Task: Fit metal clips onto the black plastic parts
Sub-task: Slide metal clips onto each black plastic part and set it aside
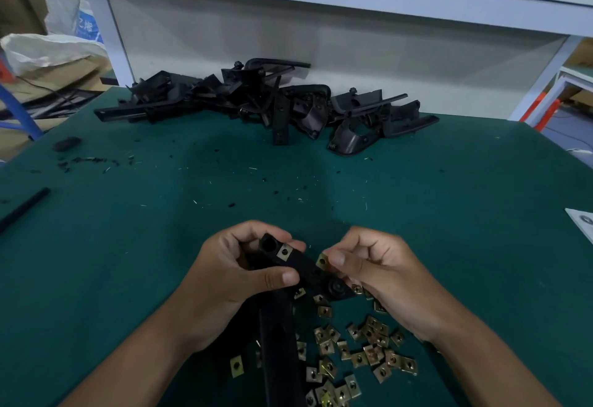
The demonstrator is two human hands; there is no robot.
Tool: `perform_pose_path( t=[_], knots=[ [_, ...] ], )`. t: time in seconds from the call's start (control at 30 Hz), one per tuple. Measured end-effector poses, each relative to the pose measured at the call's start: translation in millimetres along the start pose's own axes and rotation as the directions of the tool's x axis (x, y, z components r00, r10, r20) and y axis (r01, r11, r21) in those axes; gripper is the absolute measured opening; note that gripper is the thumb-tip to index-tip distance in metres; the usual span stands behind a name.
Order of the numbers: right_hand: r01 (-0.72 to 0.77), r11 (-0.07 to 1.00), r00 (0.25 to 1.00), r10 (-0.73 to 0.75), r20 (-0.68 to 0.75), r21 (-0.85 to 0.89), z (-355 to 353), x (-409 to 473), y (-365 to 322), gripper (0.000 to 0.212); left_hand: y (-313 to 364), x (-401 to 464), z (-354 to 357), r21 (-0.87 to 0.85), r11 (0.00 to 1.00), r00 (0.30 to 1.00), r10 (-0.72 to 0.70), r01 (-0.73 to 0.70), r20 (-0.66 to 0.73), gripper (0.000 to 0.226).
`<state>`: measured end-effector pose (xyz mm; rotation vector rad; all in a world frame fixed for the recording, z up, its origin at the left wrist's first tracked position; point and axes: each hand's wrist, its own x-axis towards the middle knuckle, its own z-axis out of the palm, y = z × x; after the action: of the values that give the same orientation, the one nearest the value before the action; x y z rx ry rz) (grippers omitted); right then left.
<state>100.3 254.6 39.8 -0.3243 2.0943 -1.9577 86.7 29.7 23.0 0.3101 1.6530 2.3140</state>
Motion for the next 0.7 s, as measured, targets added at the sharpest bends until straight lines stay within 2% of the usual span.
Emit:
perform_pose_path(
  t=[0.13,0.23,0.43,0.5,0.7],
  knots=[
    [0.018,1.000,0.999,-0.019,-0.038,-0.020,5,1,3,0.016,1,0,0,-0.029,1.000,0.999,0.000,-0.001,-0.040,0.051],
    [0.036,0.999,0.997,-0.035,-0.063,0.020,5,2,3,0.019,0,2,-1,-0.045,0.999,0.999,0.000,-0.002,-0.055,0.042],
    [0.039,0.999,0.999,-0.038,-0.023,0.028,7,2,6,0.046,-1,2,-2,-0.052,0.998,0.997,0.040,-0.043,-0.070,0.050],
    [0.040,0.999,0.998,-0.040,-0.057,-0.006,11,3,10,0.054,-2,3,-2,-0.048,0.997,0.995,0.054,-0.058,-0.086,0.050],
    [0.108,0.993,0.980,-0.113,-0.161,-0.043,19,2,15,0.035,-4,3,-1,-0.046,0.996,0.995,0.073,-0.077,-0.075,0.045]
  ],
)
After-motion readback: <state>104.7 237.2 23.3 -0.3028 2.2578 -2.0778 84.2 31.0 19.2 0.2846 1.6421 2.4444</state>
